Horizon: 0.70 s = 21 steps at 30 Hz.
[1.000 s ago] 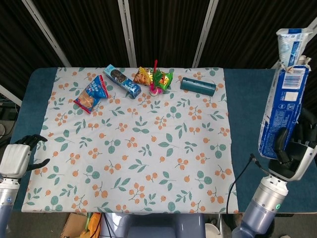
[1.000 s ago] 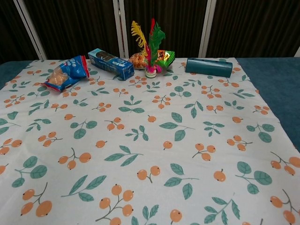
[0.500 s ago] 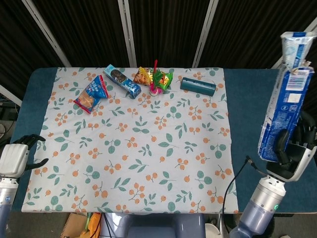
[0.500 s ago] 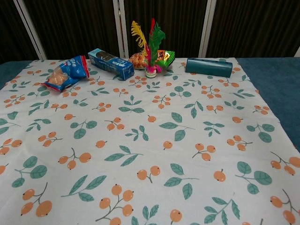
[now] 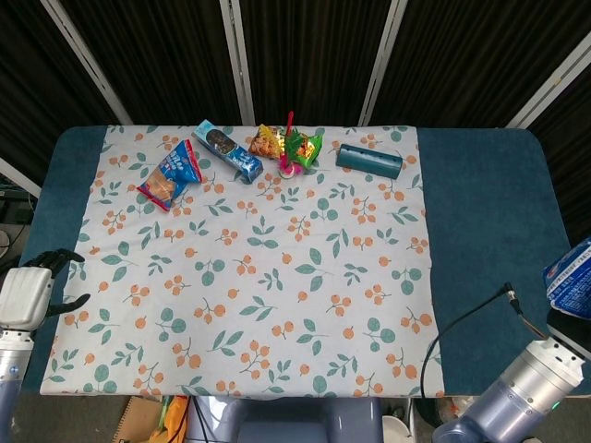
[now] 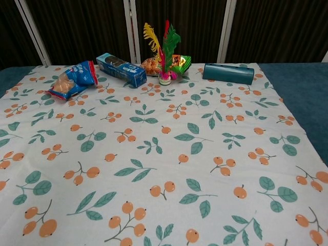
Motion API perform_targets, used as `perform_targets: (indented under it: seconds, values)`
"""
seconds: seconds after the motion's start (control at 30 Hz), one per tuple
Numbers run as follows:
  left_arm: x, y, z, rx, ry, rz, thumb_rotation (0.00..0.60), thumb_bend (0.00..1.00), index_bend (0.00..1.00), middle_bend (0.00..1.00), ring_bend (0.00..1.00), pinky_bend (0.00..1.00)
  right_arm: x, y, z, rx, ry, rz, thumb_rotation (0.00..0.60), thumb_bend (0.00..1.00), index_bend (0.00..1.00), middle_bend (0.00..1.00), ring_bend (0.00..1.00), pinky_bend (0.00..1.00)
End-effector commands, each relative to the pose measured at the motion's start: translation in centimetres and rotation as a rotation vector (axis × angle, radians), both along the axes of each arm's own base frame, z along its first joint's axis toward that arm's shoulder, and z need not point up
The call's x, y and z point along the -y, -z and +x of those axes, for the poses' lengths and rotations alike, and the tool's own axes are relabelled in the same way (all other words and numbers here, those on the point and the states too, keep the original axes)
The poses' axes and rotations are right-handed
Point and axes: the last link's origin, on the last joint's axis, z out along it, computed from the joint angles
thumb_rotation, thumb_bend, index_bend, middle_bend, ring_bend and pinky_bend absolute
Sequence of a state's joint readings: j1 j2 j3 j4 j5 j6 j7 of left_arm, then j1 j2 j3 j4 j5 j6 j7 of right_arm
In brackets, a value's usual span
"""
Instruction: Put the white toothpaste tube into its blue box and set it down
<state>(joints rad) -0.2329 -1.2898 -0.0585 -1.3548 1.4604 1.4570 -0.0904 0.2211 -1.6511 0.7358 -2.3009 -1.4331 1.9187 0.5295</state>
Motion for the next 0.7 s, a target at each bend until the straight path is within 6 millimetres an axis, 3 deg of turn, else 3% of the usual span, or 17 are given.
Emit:
perform_targets:
  seconds: [0.03, 0.1, 0.47, 0.7]
  values:
    - [0.0, 0.0, 0.0, 0.000, 0.000, 0.002, 0.600, 0.00, 0.35, 0.34, 0.34, 0.46, 0.0, 0.2, 0.1, -0.001, -0.007, -0.003, 0.600, 0.55, 0.31, 0.52, 0.50, 0.54]
    - [0.0, 0.0, 0.0, 0.000, 0.000, 0.003, 0.600, 0.00, 0.35, 0.34, 0.34, 0.46, 0.1, 0.3, 0.2, -0.010, -0.006, 0.002, 0.600, 0.52, 0.25, 0.47, 0.45, 0.50]
    - [0.0, -0.1, -0.1, 0.004, -0.004, 0.004, 0.600, 0.00, 0.35, 0.34, 0.34, 0.46, 0.4, 1.7, 0.6, -0.044, -0.003, 0.054, 0.600, 0.52, 0.24, 0.46, 0.45, 0.53]
    - [-0.1, -0.1, -0.1, 0.006, -0.005, 0.004, 0.600, 0.00, 0.35, 0.34, 0.34, 0.46, 0.5, 2.1, 0.7, -0.048, -0.007, 0.066, 0.600, 0.52, 0.20, 0.38, 0.35, 0.49]
